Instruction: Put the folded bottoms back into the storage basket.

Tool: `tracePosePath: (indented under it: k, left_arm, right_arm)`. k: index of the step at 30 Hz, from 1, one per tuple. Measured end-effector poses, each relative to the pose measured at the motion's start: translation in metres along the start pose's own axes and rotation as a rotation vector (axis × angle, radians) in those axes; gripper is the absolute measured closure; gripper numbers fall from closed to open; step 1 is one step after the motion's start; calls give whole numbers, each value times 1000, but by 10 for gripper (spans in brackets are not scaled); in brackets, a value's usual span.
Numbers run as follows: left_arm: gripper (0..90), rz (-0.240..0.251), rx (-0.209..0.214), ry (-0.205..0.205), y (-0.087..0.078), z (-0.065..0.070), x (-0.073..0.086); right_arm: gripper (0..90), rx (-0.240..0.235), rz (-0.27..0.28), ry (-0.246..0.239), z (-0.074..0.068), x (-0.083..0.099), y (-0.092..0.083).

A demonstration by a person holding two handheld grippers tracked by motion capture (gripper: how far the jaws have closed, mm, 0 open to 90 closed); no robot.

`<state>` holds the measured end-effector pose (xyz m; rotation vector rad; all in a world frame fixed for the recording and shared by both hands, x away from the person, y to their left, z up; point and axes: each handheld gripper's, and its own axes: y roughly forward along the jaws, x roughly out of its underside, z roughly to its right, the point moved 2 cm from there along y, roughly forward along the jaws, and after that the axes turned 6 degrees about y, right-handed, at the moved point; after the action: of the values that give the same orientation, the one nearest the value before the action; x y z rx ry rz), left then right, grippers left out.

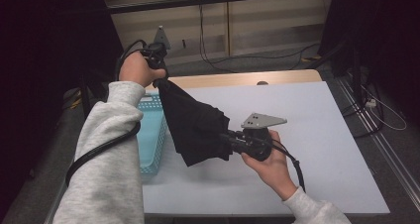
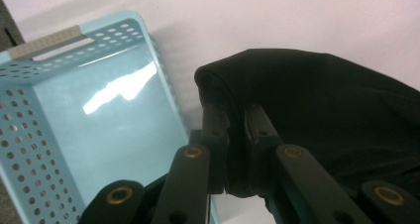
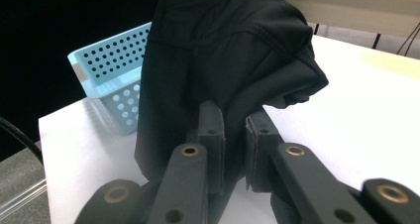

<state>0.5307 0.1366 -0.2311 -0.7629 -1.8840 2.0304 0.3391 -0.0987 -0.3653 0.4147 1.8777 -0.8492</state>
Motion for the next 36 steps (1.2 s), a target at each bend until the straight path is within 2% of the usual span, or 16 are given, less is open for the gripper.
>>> tracePosePath:
  k: [8, 22, 36]
  left_arm:
    - [821, 8, -14, -13, -10, -7, 2]
    - [821, 21, -26, -19, -26, -15, 5]
    - [822, 44, -41, -47, -48, -31, 13]
  right_arm:
    - [807, -19, 10, -10, -8, -9, 5]
    - [807, -36, 23, -4, -13, -16, 14]
    - [808, -75, 50, -20, -27, -30, 24]
